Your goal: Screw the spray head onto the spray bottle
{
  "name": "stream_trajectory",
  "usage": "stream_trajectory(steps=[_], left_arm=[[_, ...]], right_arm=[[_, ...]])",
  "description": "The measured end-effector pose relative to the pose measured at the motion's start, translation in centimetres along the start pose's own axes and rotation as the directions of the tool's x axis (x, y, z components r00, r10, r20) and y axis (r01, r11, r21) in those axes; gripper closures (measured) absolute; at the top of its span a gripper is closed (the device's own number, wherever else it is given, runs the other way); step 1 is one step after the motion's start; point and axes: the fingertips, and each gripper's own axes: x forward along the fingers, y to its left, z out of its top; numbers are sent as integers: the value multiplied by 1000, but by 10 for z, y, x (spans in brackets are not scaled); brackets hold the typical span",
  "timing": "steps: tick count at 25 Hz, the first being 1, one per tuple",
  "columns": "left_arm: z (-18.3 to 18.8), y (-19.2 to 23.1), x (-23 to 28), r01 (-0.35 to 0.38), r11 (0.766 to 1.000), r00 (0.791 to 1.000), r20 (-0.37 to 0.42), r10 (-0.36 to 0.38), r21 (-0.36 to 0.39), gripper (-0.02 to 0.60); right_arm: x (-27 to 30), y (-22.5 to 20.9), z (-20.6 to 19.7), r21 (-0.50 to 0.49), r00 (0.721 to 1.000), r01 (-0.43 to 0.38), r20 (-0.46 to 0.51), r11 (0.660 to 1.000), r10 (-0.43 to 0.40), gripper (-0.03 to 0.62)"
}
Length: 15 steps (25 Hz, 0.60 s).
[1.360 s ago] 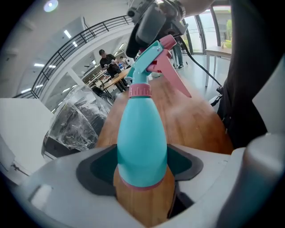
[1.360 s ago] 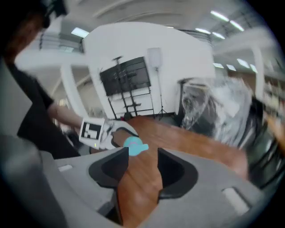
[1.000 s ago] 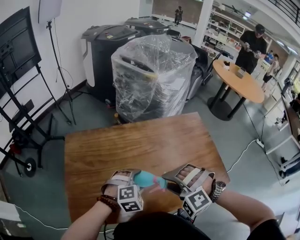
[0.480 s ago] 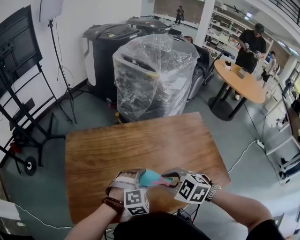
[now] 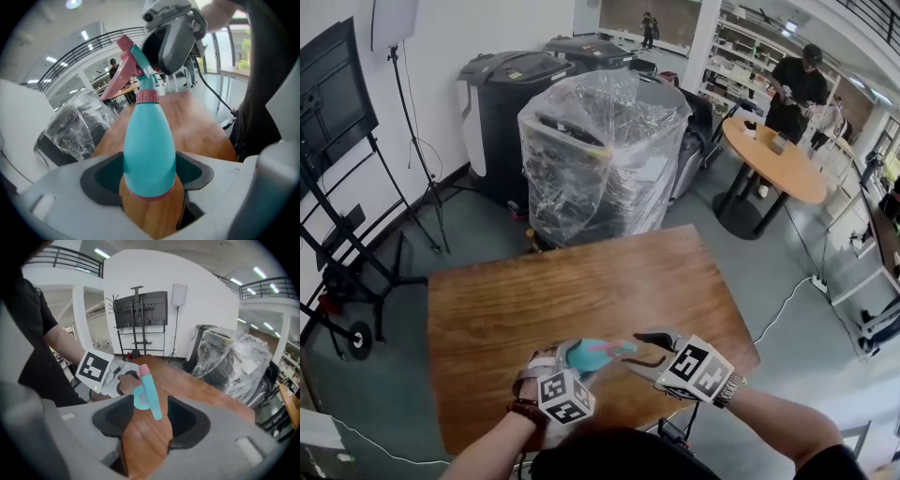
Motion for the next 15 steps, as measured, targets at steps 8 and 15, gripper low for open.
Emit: stream_trajectory(steps=[8,15], left_arm=[[-8,40,32,34,884,978,197,67,-466,209],[-5,55,68,29,842,961,247,125,-539,209]], right_arm=[[-30,-30,-16,127,984,154,66,980,-163,388],[-32,-23,-36,148,979,190,46,971,-199,424]])
